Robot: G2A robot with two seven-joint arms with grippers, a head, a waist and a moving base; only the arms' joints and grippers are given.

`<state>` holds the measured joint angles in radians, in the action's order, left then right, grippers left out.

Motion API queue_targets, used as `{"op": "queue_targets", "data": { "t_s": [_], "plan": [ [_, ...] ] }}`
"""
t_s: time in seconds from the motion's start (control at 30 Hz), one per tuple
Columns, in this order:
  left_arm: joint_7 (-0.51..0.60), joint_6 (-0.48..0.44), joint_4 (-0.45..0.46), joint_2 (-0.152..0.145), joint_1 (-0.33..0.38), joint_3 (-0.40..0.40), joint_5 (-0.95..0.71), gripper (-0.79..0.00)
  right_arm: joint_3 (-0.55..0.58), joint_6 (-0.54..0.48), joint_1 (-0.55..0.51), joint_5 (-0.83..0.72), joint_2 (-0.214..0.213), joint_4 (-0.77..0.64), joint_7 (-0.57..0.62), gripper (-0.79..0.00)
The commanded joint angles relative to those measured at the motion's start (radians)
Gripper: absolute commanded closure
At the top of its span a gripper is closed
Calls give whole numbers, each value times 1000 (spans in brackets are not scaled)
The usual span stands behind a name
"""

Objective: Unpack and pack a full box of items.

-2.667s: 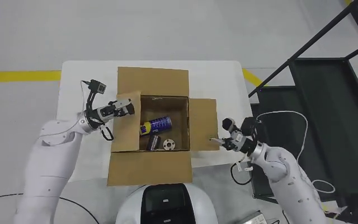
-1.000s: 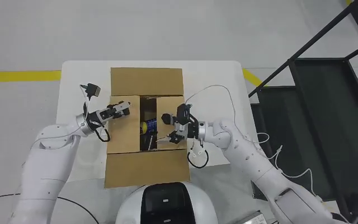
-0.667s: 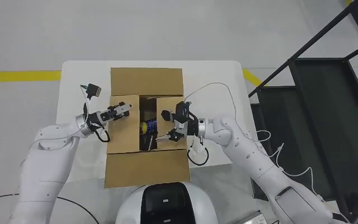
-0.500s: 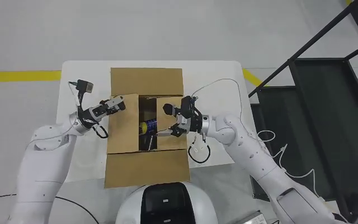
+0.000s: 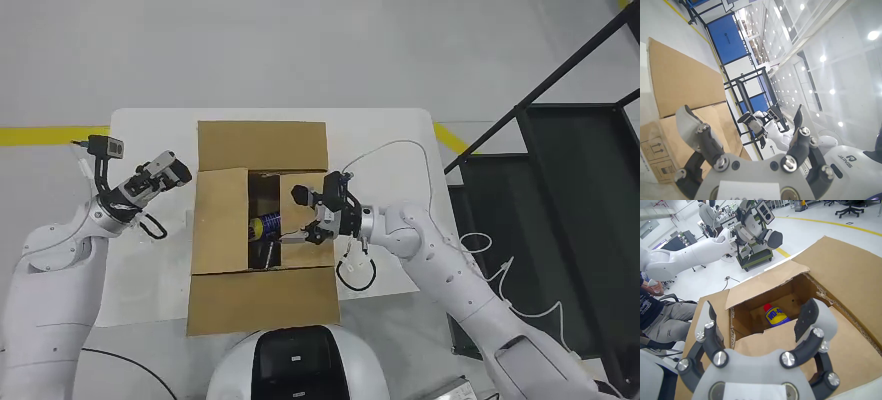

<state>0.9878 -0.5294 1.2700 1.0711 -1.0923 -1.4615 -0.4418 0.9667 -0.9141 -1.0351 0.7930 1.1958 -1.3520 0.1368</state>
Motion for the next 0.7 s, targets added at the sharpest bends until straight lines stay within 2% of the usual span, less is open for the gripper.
{"op": "queue_targets", "data": {
  "t_s": [0.0, 0.07, 0.17, 0.23, 0.27, 0.33, 0.4, 0.57, 0.67],
  "plan": [
    [0, 0, 0, 0, 0, 0, 0, -785, -7, -2, -10, -34, 2, -6, -7, -785],
    [0, 0, 0, 0, 0, 0, 0, -785, -17, -19, -7, -96, 2, 1, 32, -785],
    [-38, -6, 8, -4, -2, -16, 54, -785, -9, -41, -12, -282, -9, 21, 146, -785],
    [-63, -32, -9, -9, 8, -40, 82, -785, 28, -28, -40, -467, -31, 17, 248, -785],
    [-69, -41, -19, -11, 14, -46, 96, -785, 42, -17, -47, -508, -39, 9, 293, -785],
    [-83, -61, -60, -13, 37, -54, 116, -785, 111, 36, -92, -635, -71, -35, 419, -785],
    [-80, -77, -100, -13, 63, -50, 127, -785, 185, 83, -141, -693, -98, -87, 505, -785],
    [-62, -127, -226, -9, 144, -11, 146, -785, 329, 189, -289, -822, -147, -206, 665, -785],
    [-64, -165, -314, -3, 206, 19, 170, -785, 386, 220, -366, -915, -167, -260, 753, -785]
  ]
}}
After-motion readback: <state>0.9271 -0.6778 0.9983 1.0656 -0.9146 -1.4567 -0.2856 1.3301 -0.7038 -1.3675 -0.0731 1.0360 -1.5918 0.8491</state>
